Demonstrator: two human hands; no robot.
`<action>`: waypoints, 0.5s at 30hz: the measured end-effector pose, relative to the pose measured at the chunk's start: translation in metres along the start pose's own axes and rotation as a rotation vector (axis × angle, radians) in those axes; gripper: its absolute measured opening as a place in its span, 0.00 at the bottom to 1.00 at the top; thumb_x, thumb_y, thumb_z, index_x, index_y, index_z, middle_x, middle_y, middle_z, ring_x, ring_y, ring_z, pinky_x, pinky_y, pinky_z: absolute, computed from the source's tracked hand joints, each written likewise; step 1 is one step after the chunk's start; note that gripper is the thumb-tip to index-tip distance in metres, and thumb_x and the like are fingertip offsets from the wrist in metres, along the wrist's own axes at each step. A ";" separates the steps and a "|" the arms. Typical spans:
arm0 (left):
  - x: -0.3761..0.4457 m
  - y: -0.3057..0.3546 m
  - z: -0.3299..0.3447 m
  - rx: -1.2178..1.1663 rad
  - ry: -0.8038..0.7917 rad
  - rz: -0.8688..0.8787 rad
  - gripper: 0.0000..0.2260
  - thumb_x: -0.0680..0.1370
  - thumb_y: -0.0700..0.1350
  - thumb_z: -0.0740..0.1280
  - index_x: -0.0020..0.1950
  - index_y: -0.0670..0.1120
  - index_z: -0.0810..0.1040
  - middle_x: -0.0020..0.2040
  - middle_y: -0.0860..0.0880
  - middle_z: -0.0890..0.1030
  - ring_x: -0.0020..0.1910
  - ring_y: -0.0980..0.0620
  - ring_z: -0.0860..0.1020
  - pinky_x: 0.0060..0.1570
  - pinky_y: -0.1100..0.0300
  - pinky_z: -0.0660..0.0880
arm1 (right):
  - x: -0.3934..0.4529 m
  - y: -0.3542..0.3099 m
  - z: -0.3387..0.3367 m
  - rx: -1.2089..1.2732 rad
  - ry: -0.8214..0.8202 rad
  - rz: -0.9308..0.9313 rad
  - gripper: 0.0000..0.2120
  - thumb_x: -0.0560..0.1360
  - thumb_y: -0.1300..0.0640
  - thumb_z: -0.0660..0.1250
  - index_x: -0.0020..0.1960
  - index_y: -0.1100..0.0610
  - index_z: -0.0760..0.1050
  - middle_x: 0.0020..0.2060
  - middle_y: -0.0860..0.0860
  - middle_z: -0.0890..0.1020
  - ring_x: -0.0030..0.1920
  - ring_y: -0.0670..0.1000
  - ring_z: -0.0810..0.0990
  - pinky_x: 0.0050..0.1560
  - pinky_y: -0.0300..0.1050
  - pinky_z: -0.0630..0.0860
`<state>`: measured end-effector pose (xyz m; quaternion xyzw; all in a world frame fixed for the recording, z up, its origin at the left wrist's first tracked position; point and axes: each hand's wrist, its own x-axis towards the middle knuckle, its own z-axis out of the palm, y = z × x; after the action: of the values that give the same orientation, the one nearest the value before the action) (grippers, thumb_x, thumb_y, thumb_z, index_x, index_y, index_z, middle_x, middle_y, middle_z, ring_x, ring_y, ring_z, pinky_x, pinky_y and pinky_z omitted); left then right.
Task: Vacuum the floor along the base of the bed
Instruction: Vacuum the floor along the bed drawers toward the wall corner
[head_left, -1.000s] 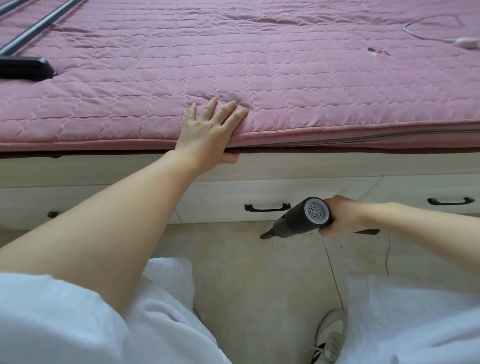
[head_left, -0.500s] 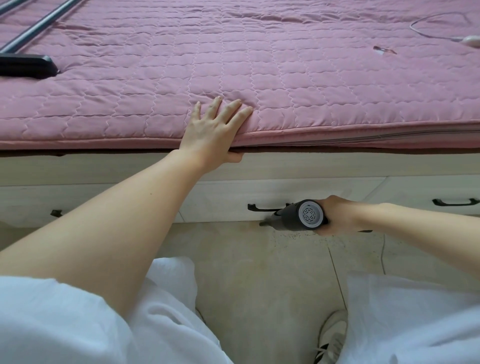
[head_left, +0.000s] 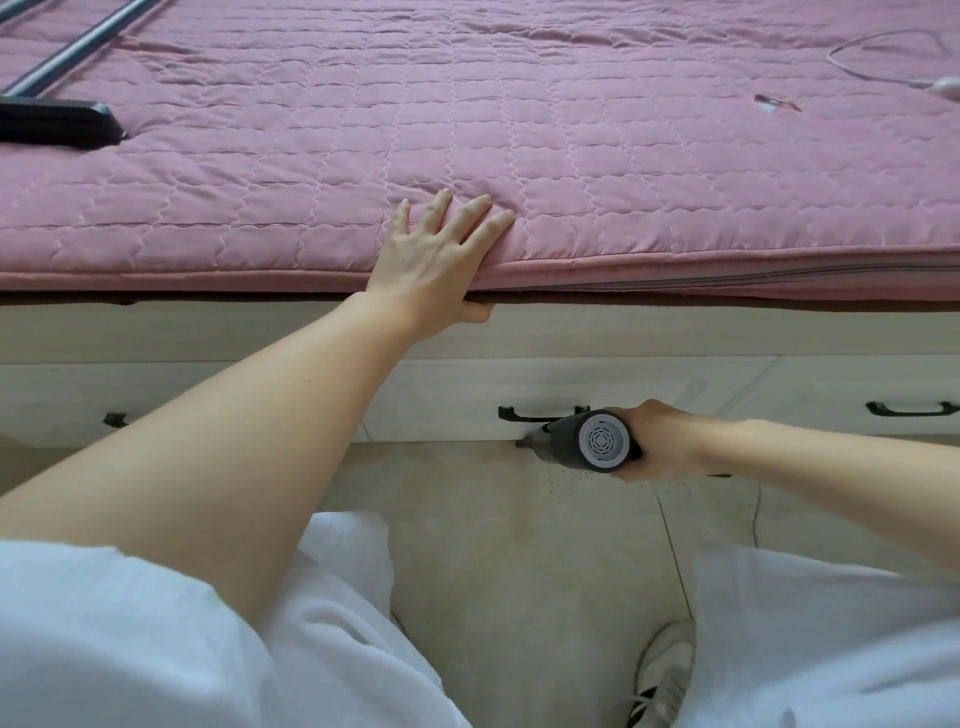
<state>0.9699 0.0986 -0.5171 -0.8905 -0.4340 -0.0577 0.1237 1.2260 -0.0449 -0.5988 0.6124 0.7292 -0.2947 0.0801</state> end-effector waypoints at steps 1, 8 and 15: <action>0.000 0.000 -0.001 0.000 0.001 0.004 0.46 0.69 0.61 0.73 0.79 0.54 0.50 0.80 0.49 0.54 0.78 0.40 0.53 0.73 0.35 0.53 | 0.001 0.001 0.002 -0.003 -0.002 0.000 0.23 0.69 0.51 0.70 0.62 0.48 0.69 0.47 0.47 0.81 0.46 0.48 0.80 0.46 0.41 0.78; 0.005 0.006 -0.008 -0.003 -0.039 0.056 0.48 0.69 0.57 0.74 0.80 0.56 0.47 0.80 0.51 0.50 0.78 0.37 0.51 0.72 0.33 0.53 | 0.003 0.002 0.006 -0.030 -0.019 -0.007 0.19 0.70 0.52 0.69 0.59 0.49 0.69 0.44 0.47 0.80 0.44 0.50 0.80 0.42 0.41 0.76; 0.016 0.024 -0.008 -0.002 -0.022 0.124 0.47 0.70 0.57 0.74 0.80 0.57 0.46 0.80 0.51 0.50 0.78 0.38 0.51 0.72 0.33 0.53 | -0.001 0.011 0.003 -0.039 -0.023 0.030 0.18 0.67 0.50 0.68 0.56 0.45 0.68 0.44 0.47 0.80 0.44 0.52 0.80 0.45 0.49 0.80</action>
<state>0.9988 0.0945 -0.5096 -0.9164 -0.3792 -0.0403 0.1214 1.2362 -0.0467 -0.6047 0.6180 0.7246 -0.2864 0.1049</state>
